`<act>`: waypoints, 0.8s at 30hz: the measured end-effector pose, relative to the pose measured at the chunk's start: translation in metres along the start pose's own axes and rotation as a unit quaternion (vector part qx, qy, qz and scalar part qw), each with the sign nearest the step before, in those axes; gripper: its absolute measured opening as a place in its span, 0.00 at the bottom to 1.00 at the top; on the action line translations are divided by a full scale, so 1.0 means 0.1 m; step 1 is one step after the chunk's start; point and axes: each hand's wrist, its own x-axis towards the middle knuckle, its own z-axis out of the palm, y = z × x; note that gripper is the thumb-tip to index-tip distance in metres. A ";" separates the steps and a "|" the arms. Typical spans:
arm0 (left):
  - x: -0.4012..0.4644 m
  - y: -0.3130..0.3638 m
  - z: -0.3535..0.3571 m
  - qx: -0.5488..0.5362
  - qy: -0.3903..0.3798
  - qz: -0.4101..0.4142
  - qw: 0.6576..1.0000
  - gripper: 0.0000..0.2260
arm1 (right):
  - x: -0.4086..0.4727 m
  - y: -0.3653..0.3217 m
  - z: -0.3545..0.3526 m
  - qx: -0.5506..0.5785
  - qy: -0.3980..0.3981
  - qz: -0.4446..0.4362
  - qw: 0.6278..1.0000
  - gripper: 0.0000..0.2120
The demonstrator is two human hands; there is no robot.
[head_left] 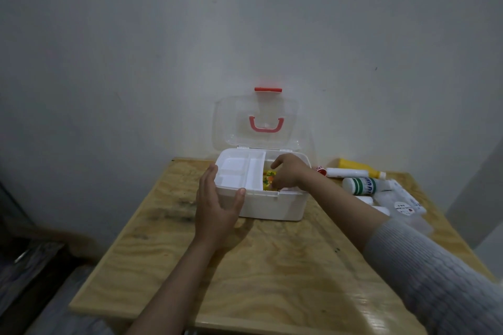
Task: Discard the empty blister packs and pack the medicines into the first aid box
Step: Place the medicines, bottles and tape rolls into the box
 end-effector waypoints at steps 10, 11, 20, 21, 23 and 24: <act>0.00 -0.03 0.00 -0.013 -0.001 0.003 1.000 0.33 | -0.49 0.19 -0.39 0.110 0.223 -0.104 0.963 0.19; 0.00 -0.03 0.00 -0.013 -0.002 0.003 1.000 0.33 | -0.59 0.30 -0.42 0.114 0.263 -0.116 0.951 0.18; 0.01 -0.02 -0.01 -0.008 -0.012 0.000 1.000 0.33 | -1.24 1.82 -0.33 0.006 0.395 0.095 0.914 0.16; 0.01 -0.02 -0.01 -0.009 -0.012 -0.002 1.000 0.33 | -1.29 1.91 -0.30 -0.003 0.391 0.119 0.913 0.17; 0.01 -0.03 -0.01 -0.009 -0.012 -0.001 1.000 0.33 | -1.34 2.05 -0.24 -0.014 0.381 0.160 0.911 0.18; 0.01 -0.04 0.00 -0.009 -0.012 0.000 1.000 0.33 | -1.34 2.08 -0.22 -0.017 0.371 0.177 0.911 0.19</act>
